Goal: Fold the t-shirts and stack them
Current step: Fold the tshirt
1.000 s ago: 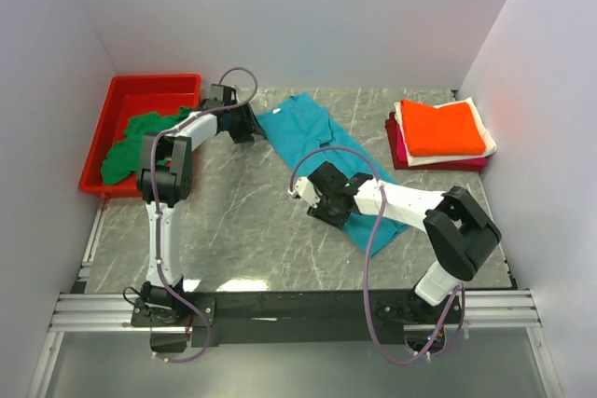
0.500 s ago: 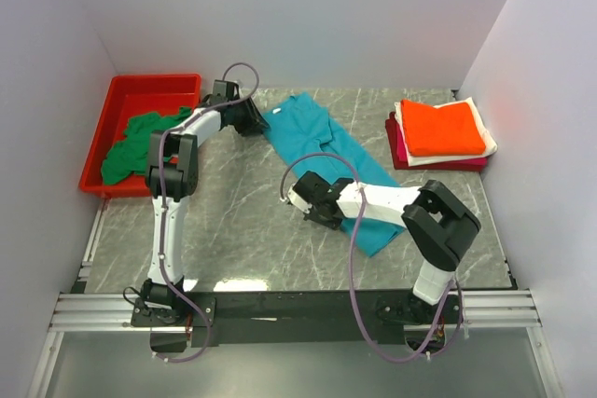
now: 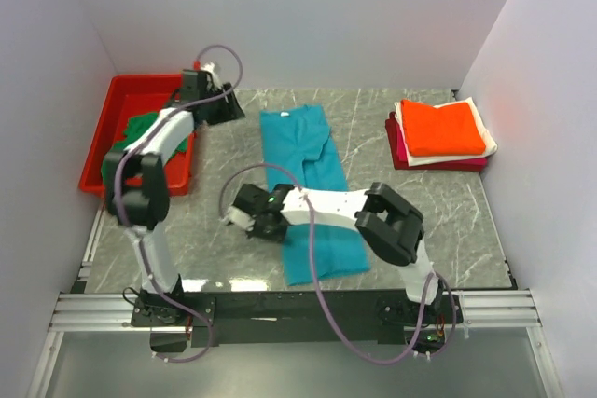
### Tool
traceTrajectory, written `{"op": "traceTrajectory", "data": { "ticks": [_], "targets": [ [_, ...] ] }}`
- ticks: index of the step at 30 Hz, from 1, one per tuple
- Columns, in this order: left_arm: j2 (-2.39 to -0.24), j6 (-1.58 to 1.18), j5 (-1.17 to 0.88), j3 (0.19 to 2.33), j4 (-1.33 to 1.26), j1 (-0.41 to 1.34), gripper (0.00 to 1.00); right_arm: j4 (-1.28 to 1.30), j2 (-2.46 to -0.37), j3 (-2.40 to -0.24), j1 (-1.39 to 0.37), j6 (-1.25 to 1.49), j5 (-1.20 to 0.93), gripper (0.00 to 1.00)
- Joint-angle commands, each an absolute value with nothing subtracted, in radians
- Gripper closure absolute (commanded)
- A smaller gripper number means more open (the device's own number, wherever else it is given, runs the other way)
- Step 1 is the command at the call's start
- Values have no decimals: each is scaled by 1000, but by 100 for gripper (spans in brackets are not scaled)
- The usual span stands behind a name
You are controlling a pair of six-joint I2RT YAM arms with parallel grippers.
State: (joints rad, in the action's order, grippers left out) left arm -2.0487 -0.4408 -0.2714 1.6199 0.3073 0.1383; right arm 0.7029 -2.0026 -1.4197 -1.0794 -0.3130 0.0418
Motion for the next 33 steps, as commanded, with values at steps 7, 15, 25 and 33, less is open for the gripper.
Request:
{"op": "traceTrajectory", "data": {
  "ticks": [7, 15, 25, 33],
  "targets": [
    [-1422, -285, -87, 1258, 166, 129, 10, 807, -1837, -1583, -970, -344, -210, 59],
    [-1200, -267, -290, 1026, 232, 126, 6, 693, -1856, -1626, -441, -236, -530, 58],
    [-1109, -193, -322, 877, 253, 129, 5, 675, -2271, -2049, -161, 60, -679, 57],
    [-1098, -190, -333, 876, 258, 129, 5, 617, -2404, -2151, -160, 173, -689, 57]
  ]
}}
